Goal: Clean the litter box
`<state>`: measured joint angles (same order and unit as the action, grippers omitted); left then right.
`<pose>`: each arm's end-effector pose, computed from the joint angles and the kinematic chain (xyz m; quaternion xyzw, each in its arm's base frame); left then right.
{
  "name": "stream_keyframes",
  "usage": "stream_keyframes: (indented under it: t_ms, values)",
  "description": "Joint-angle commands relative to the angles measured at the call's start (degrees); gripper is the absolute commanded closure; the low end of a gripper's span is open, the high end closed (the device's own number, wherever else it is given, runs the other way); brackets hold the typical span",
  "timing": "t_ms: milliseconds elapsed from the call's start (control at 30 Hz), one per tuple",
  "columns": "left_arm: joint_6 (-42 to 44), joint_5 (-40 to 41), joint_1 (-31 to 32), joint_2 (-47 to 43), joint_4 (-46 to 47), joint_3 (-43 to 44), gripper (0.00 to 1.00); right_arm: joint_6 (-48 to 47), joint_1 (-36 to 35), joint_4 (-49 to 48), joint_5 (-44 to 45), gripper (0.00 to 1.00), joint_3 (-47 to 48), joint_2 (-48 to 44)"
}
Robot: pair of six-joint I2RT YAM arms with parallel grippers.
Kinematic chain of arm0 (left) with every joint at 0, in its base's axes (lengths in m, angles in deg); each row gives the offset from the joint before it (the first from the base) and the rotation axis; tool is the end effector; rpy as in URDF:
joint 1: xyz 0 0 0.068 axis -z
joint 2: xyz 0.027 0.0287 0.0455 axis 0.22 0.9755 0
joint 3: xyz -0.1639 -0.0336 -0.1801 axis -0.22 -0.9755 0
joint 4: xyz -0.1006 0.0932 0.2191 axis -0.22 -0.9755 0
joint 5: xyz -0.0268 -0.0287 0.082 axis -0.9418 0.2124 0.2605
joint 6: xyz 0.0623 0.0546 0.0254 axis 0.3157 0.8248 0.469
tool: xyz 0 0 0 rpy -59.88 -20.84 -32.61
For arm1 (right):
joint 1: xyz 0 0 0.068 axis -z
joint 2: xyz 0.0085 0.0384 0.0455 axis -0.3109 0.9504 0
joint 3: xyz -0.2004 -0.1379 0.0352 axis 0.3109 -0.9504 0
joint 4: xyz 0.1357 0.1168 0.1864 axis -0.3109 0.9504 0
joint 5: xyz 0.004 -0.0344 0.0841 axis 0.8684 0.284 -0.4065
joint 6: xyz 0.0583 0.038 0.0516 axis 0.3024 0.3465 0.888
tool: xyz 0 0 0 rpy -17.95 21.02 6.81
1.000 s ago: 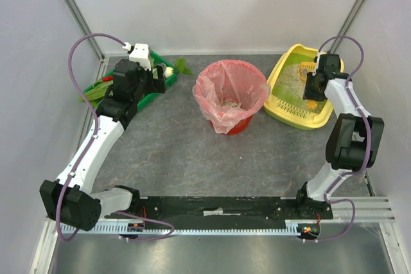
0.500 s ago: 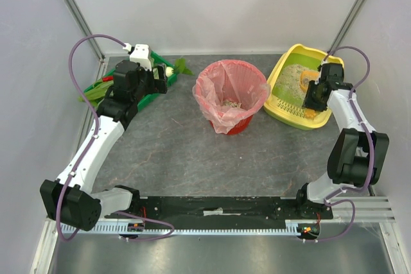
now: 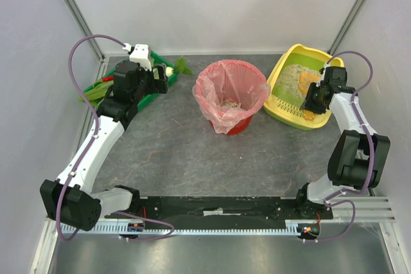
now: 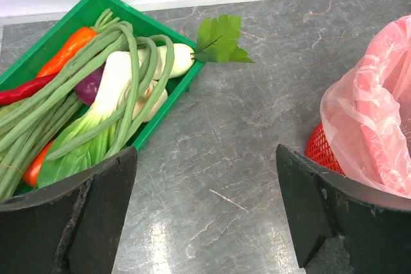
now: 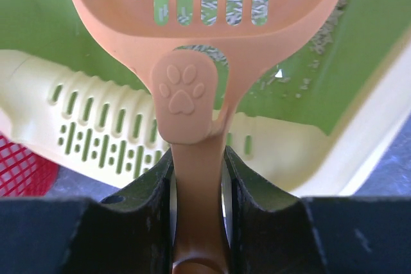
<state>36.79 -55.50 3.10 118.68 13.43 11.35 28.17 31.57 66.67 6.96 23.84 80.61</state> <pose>0.3116 -0.0807 0.3328 0.0554 0.8118 -0.0623 0.5780 0.3366 -0.0715 0.1868 0.2386 0.9282 0.0651 0.2780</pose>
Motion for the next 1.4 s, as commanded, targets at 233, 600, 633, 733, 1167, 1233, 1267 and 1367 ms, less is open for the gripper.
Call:
stream_keyframes:
  t_ms: [233, 600, 633, 733, 1167, 1233, 1267, 1367]
  values:
    - [-2.1, -0.7, -0.3, -1.1, 2.0, -0.1, 0.06, -1.4, -3.4, -0.1, -0.8, 1.00, 2.9, 0.2]
    - [-1.8, -0.1, -0.3, -0.9, 1.9, 0.0, 0.06, -1.9, -7.7, 3.7, 4.6, 1.00, 7.4, 4.6]
    - [-1.8, -0.2, -0.3, -1.0, 2.0, 0.1, 0.06, -0.3, -6.3, 2.7, 4.5, 1.00, 6.8, 4.5]
    - [-1.4, 0.1, -0.3, -1.0, 2.0, 0.1, 0.06, -1.5, -7.3, 2.0, 2.4, 1.00, 6.8, 4.7]
    - [-1.1, 0.3, -0.3, -0.6, 2.4, 0.1, 0.06, 0.2, -8.0, 8.1, 7.8, 1.00, 11.3, 0.4]
    - [-1.2, 0.8, -0.3, -0.6, 1.8, 0.0, 0.06, 0.3, -7.9, 9.7, 8.2, 1.00, 11.7, -2.3]
    - [-1.2, 0.7, -0.3, -0.7, 1.8, -0.3, 0.06, 0.4, -8.0, 10.7, 8.1, 1.00, 12.1, -3.0]
    - [-1.5, 0.1, -0.3, -0.6, 2.2, -0.5, 0.06, 0.6, -8.1, 12.1, 8.8, 1.00, 12.0, -5.3]
